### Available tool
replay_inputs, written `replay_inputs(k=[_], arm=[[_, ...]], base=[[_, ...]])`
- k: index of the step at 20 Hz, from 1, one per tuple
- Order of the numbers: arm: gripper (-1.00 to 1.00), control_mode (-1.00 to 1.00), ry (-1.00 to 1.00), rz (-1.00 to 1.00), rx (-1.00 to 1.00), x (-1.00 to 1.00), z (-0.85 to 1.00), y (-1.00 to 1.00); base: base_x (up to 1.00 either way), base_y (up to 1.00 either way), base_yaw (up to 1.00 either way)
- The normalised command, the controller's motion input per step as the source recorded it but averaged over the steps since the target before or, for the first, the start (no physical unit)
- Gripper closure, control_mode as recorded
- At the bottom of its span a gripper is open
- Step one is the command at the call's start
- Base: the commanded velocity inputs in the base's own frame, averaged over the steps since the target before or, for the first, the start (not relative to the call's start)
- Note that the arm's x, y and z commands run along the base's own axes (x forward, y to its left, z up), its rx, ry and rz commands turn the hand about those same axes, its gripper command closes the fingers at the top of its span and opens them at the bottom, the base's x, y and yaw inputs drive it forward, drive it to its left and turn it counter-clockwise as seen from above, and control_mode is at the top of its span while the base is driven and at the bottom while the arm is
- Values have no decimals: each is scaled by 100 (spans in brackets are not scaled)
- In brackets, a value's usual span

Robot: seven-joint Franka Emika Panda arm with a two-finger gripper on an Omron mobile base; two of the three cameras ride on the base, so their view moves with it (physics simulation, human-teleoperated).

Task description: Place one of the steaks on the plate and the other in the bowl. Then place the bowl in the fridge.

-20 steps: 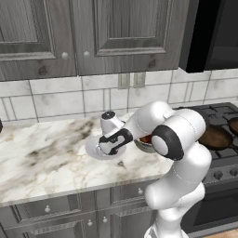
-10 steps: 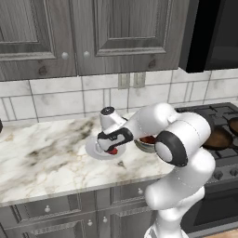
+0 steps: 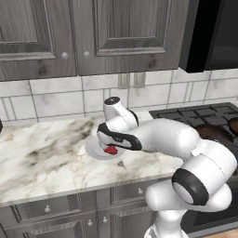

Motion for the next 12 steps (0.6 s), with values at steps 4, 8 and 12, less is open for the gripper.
replay_inputs(k=[4, 8, 12], arm=[[-100, -100, 0, 0, 3, -86, 62, -58], [-100, -100, 0, -4, 3, -82, 54, -74], [-100, -100, 0, -3, 6, -97, 55, -73]], base=[[0, 0, 0], [0, 0, 0], [0, 0, 0]])
